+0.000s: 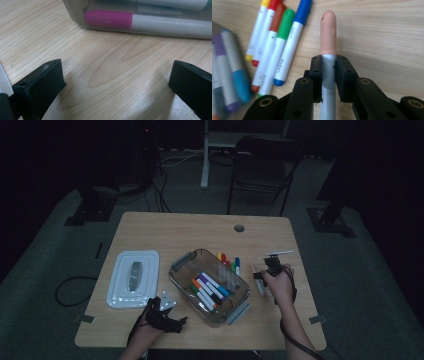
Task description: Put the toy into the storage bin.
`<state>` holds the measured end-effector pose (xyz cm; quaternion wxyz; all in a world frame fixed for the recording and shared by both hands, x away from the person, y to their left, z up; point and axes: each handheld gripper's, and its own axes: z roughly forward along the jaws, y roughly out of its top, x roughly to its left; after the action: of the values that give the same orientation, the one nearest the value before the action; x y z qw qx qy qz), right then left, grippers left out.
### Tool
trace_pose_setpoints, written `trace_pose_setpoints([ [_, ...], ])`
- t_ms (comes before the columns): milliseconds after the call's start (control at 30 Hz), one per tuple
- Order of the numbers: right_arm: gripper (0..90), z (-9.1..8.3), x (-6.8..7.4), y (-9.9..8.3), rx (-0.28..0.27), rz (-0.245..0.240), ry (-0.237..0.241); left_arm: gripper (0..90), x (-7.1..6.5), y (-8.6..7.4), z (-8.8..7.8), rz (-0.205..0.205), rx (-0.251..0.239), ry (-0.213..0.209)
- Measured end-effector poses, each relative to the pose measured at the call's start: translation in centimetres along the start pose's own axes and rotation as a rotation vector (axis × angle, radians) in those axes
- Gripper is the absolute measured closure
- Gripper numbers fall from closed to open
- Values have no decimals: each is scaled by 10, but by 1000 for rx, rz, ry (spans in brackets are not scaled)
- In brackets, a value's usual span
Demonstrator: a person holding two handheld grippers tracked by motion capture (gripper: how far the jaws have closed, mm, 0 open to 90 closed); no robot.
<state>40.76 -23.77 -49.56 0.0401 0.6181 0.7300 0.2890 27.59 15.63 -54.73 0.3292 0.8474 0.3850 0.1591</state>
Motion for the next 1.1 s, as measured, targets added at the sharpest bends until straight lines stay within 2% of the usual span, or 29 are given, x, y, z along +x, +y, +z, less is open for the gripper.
trace_pose_setpoints([
  [167,765,-27,6,1,-57,-13,43,5,0,0,0,0,0,0],
  [300,765,-50,17,5,-103,-36,85,5,0,0,0,0,0,0],
  [467,765,-76,38,12,-143,-92,139,5,0,0,0,-2,-3,1],
  [533,765,-84,48,15,-155,-111,196,5,0,0,0,-2,-3,1],
  [633,764,-94,66,19,-175,-152,234,5,0,0,0,-3,-3,0],
  [867,765,-102,111,27,-180,-255,295,5,0,0,0,-3,-1,-1],
  [1100,764,-90,150,27,-130,-329,344,5,0,0,0,-2,0,-1],
])
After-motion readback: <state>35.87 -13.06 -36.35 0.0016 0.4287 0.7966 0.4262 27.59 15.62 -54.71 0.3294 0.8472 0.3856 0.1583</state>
